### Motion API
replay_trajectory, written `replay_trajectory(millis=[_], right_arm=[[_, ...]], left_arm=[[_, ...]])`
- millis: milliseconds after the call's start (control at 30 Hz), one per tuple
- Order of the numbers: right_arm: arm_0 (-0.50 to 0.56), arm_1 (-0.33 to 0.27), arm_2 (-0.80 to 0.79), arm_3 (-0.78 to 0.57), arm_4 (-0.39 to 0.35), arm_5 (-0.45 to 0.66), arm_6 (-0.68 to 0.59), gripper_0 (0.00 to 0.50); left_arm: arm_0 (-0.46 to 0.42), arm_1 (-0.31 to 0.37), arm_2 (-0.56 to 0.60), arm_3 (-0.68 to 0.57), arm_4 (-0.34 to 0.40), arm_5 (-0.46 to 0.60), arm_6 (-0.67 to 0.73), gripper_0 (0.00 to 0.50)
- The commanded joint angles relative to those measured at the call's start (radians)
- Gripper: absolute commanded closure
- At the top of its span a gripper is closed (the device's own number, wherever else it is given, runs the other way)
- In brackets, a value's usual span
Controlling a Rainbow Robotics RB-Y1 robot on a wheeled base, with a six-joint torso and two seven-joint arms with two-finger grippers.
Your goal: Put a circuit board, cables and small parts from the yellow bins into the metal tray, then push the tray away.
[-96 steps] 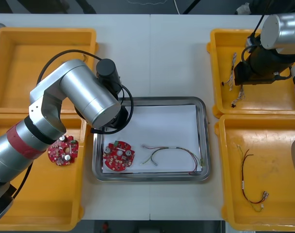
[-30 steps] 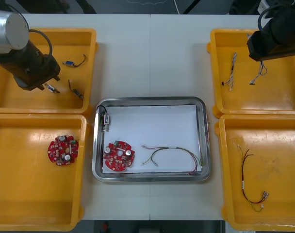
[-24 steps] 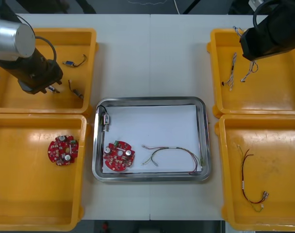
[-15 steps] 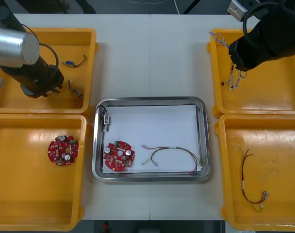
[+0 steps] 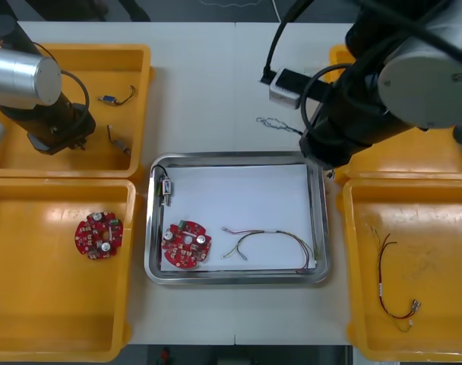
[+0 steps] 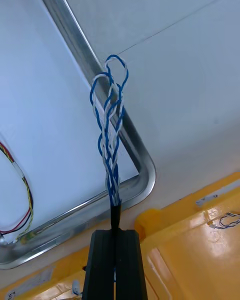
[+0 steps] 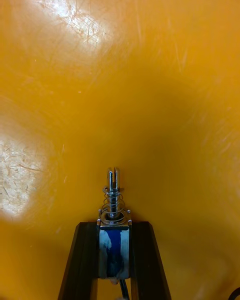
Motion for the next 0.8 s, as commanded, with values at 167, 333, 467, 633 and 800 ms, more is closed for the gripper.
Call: replay_trajectory(millis=[167, 333, 467, 633, 800], right_arm=[[-0.005, -0.018, 0.241, 0.002, 0.109, -0.135, 0.173, 0.5], [-0.005, 0.003, 0.298, 0.084, 0.106, -0.232, 0.254, 0.5], [-0.005, 0.014, 0.343, 0.153, 0.125, -0.299, 0.315, 0.5], [-0.014, 0.014, 0.395, 0.234, 0.154, -0.365, 0.352, 0.5], [-0.025, 0.015, 0.451, 0.309, 0.155, -0.454, 0.355, 0.5]], left_arm=[[-0.043, 0.007, 0.072, -0.151, -0.039, 0.195, -0.036, 0.5], [-0.043, 0.008, 0.1, -0.247, -0.049, 0.302, -0.091, 0.5], [-0.024, 0.007, 0.102, -0.353, -0.046, 0.377, -0.137, 0.5], [0.022, 0.007, 0.102, -0.494, -0.006, 0.412, -0.143, 0.5], [0.052, 0.007, 0.097, -0.623, 0.066, 0.445, -0.146, 0.5]])
